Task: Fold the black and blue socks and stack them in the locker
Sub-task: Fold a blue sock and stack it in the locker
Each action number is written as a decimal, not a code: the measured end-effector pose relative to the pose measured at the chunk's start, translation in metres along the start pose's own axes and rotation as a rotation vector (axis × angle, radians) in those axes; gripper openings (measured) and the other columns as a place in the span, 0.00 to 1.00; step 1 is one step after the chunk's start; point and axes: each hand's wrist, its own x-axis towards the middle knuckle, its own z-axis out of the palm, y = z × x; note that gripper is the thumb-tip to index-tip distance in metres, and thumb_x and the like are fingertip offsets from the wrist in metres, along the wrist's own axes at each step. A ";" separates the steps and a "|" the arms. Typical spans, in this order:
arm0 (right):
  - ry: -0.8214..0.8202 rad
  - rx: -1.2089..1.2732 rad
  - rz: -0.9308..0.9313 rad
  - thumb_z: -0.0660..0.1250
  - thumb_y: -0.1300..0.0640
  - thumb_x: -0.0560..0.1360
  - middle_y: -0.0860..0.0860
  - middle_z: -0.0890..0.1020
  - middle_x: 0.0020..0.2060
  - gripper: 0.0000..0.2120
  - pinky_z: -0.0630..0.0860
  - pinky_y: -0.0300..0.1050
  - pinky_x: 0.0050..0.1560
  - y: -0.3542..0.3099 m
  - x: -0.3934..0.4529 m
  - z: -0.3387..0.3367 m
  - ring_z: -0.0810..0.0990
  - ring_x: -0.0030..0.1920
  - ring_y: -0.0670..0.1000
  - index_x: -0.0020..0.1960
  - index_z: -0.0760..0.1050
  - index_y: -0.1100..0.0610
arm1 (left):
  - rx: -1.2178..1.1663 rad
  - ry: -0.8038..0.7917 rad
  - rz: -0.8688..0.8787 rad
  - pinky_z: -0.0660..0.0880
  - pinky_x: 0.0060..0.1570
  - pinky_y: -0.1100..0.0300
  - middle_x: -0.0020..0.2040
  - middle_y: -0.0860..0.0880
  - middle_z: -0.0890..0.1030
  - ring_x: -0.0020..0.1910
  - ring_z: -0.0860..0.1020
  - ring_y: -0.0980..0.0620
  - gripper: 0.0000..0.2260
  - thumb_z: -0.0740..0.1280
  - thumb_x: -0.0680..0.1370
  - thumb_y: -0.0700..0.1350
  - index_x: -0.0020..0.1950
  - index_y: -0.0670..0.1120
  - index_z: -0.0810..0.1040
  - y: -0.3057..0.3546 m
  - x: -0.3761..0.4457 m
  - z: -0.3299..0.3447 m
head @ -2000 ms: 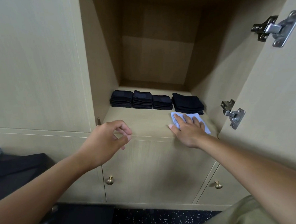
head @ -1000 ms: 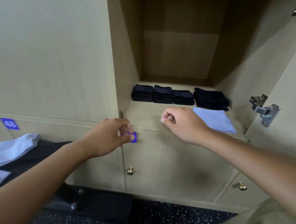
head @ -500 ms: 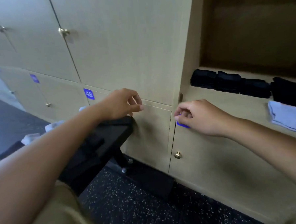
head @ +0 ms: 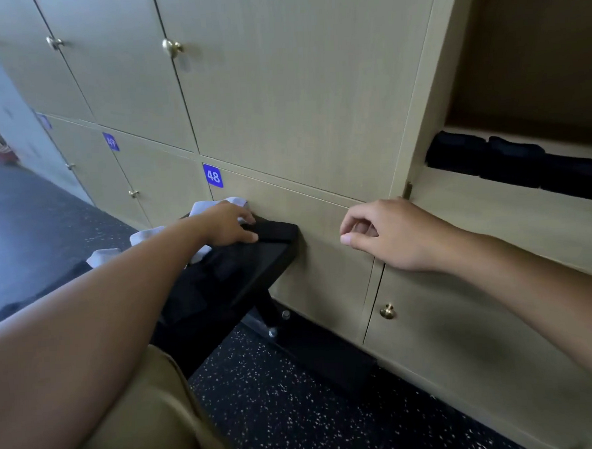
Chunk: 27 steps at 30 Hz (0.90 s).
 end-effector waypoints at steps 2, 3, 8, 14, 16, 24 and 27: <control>-0.011 -0.007 0.007 0.68 0.46 0.79 0.41 0.81 0.39 0.05 0.78 0.46 0.50 0.002 0.001 0.001 0.79 0.43 0.42 0.49 0.80 0.46 | 0.035 -0.057 0.008 0.65 0.68 0.55 0.71 0.45 0.72 0.70 0.70 0.45 0.24 0.70 0.79 0.55 0.73 0.48 0.75 -0.001 0.004 0.004; -0.015 -0.009 0.010 0.68 0.46 0.79 0.41 0.81 0.38 0.05 0.78 0.46 0.50 0.003 0.001 0.001 0.79 0.43 0.41 0.49 0.80 0.46 | 0.048 -0.060 0.003 0.66 0.70 0.53 0.72 0.44 0.71 0.71 0.70 0.44 0.25 0.70 0.79 0.56 0.74 0.47 0.74 -0.002 0.006 0.006; -0.034 -0.010 0.024 0.68 0.46 0.79 0.41 0.81 0.38 0.05 0.78 0.46 0.49 0.010 -0.002 -0.001 0.79 0.42 0.42 0.49 0.80 0.46 | 0.074 -0.074 -0.028 0.67 0.69 0.52 0.73 0.41 0.70 0.71 0.70 0.42 0.28 0.68 0.81 0.56 0.77 0.44 0.69 0.000 0.008 0.011; -0.046 -0.018 0.027 0.68 0.46 0.79 0.40 0.80 0.37 0.05 0.75 0.42 0.45 0.014 -0.004 -0.001 0.77 0.39 0.41 0.49 0.80 0.46 | 0.075 0.051 0.009 0.70 0.60 0.53 0.63 0.44 0.78 0.61 0.76 0.44 0.21 0.69 0.80 0.55 0.67 0.42 0.77 -0.002 0.006 0.004; -0.043 -0.014 0.031 0.68 0.46 0.79 0.41 0.80 0.37 0.05 0.75 0.42 0.44 0.014 -0.005 -0.001 0.77 0.39 0.41 0.49 0.80 0.46 | 0.068 0.128 0.011 0.71 0.59 0.52 0.63 0.43 0.79 0.62 0.75 0.41 0.19 0.70 0.80 0.52 0.67 0.43 0.78 -0.001 0.003 -0.001; -0.033 0.001 0.035 0.68 0.47 0.79 0.42 0.81 0.38 0.05 0.74 0.41 0.43 0.013 -0.006 -0.003 0.77 0.38 0.42 0.49 0.80 0.46 | -0.167 0.534 -0.045 0.74 0.50 0.55 0.51 0.41 0.86 0.52 0.80 0.39 0.09 0.71 0.77 0.40 0.54 0.43 0.87 -0.004 -0.011 -0.014; -0.029 0.004 0.042 0.68 0.46 0.79 0.42 0.81 0.39 0.05 0.77 0.43 0.45 0.013 -0.007 -0.004 0.78 0.40 0.43 0.49 0.80 0.46 | -0.198 0.583 -0.048 0.73 0.47 0.57 0.48 0.42 0.86 0.50 0.80 0.40 0.08 0.69 0.76 0.37 0.50 0.43 0.88 -0.002 -0.014 -0.016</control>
